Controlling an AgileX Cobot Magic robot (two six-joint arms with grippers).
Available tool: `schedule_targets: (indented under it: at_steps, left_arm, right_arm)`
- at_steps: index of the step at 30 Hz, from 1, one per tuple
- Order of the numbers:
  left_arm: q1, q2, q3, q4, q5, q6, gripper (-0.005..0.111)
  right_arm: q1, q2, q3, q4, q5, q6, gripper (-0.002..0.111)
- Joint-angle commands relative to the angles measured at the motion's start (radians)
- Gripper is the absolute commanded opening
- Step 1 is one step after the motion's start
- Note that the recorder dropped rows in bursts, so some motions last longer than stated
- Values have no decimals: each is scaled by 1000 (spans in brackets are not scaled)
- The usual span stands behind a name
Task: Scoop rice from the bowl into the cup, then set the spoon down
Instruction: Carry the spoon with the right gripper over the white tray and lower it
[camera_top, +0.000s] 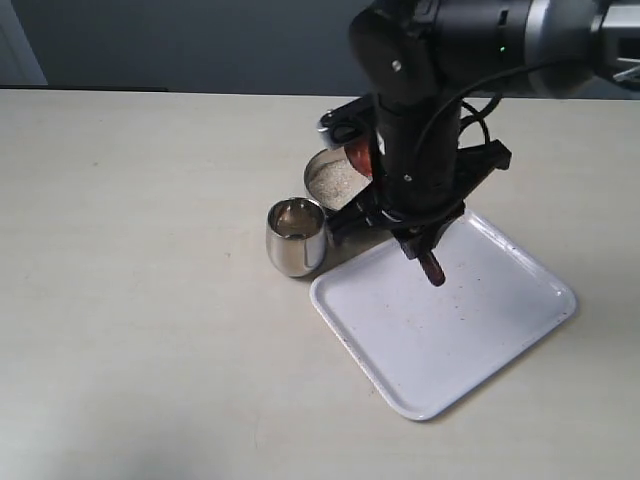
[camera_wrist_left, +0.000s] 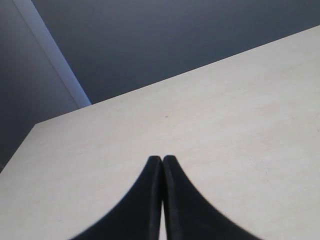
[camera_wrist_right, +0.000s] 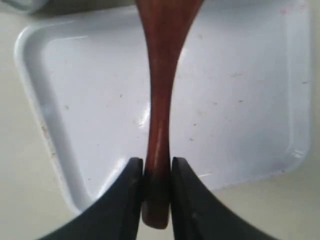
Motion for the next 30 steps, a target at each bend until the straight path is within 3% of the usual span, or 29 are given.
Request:
schedule_targets:
  at_steps: [1, 12, 18, 30]
  left_arm:
    - [-7, -5, -2, -2, -9, -7, 1]
    - [-7, -5, -2, -2, -9, -7, 1]
    - [-7, -5, -2, -2, -9, -7, 1]
    - [-7, -5, -2, -7, -9, -7, 1]
  right_arm:
    - [-98, -8, 6, 114, 4, -117, -1]
    - [-197, -6, 117, 152, 4, -152, -1]
    - [-207, 26, 223, 195, 4, -172, -1]
    - [-209, 144, 234, 196, -80, -195, -1]
